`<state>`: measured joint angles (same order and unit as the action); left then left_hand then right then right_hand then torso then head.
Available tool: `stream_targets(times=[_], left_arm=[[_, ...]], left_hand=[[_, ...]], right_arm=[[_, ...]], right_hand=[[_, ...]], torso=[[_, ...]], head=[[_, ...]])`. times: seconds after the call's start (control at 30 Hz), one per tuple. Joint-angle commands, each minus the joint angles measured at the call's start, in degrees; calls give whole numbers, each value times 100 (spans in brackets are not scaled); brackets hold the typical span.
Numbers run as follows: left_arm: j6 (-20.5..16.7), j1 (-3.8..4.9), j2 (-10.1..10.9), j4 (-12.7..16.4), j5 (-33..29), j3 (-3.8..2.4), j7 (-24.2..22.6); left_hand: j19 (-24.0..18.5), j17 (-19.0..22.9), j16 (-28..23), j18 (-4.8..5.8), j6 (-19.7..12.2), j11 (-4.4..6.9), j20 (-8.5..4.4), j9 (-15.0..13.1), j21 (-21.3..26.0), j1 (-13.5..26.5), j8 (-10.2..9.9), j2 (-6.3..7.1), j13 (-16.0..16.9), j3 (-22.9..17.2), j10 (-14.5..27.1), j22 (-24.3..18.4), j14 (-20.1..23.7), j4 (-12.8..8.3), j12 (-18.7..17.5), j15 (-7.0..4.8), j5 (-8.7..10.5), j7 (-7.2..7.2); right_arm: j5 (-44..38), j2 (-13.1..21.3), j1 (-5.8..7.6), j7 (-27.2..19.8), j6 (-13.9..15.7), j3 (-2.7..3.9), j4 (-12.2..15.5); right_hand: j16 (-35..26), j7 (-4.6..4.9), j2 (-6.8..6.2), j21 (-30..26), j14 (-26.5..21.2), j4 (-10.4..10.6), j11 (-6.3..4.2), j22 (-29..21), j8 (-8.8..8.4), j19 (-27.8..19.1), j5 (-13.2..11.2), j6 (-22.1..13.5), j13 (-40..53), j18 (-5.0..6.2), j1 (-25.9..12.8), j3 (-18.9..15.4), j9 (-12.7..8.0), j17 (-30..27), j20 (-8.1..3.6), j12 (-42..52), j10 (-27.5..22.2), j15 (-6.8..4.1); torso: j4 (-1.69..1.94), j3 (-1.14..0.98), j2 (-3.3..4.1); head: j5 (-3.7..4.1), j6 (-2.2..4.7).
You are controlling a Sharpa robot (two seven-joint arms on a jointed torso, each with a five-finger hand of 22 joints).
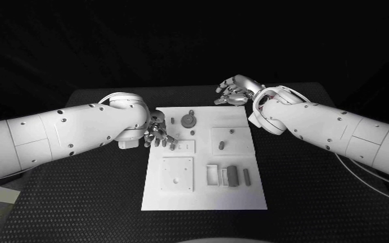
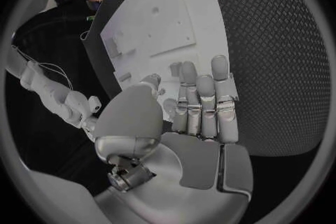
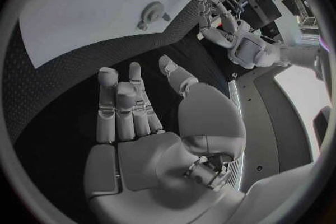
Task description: Assemble the parts on the task board
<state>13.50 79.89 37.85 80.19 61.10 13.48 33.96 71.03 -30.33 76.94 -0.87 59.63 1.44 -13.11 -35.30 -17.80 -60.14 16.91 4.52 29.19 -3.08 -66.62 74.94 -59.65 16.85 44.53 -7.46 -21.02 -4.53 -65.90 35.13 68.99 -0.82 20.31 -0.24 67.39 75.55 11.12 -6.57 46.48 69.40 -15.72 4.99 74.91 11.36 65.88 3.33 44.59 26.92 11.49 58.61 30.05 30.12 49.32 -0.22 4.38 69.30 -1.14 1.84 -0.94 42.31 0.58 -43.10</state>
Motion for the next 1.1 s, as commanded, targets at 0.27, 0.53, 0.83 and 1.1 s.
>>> stream_targets(times=[0.27, 0.53, 0.83, 1.1], left_arm=[[-195, 3, -112, -112, 38, 13, 57], [-200, -8, -193, -226, -30, 11, 17], [-182, -43, -233, -317, -31, 11, -29], [-111, -106, -285, -391, 0, 11, -21]], left_hand=[[-32, 8, -21, -14, -64, -4, 11, -17, 44, 37, -45, 0, 12, -63, 61, 95, 39, -7, -21, 6, 50, -31], [-29, 9, -18, -14, -66, -7, 15, -25, 48, 56, -48, 14, 17, -70, 62, 97, 39, -2, -16, 9, 66, -33], [-8, 8, -2, -23, -51, 1, 11, -46, 42, 9, -38, -13, 31, -97, 49, 105, 24, -13, 3, 1, 72, -25], [-1, 7, 7, -23, -47, 4, 11, -57, 39, -19, -35, 6, 38, -87, 46, 110, 20, -15, 11, -1, 79, -23]], right_arm=[[-5, -12, -2, -54, 4, 2, 8], [-5, -28, -2, -46, -6, 2, 1], [-5, -32, -2, -36, 6, 2, 11], [-5, -31, -2, -38, 9, 2, 18]], right_hand=[[29, 40, -2, -30, -31, 24, 24, 98, 39, -1, 9, -12, 8, 351, -64, -14, -9, -10, -28, -28, -12, -6], [29, 40, -2, -31, -32, 24, 24, 98, 40, -1, 9, -14, 9, 351, -68, -13, -10, -10, -28, -29, -13, -5], [30, 41, 0, -32, -32, 25, 24, 98, 41, -1, 9, -14, 9, 351, -70, -12, -11, -11, -29, -29, -15, -5], [29, 40, -1, -33, -33, 24, 24, 98, 42, -2, 10, -14, 10, 351, -72, -11, -12, -11, -29, -29, -15, -5]], torso=[[0, 6, 3], [-4, 0, 1], [-4, -5, 2], [-2, -6, 3]], head=[[2, 3], [-4, 4], [15, -7], [30, -14]])
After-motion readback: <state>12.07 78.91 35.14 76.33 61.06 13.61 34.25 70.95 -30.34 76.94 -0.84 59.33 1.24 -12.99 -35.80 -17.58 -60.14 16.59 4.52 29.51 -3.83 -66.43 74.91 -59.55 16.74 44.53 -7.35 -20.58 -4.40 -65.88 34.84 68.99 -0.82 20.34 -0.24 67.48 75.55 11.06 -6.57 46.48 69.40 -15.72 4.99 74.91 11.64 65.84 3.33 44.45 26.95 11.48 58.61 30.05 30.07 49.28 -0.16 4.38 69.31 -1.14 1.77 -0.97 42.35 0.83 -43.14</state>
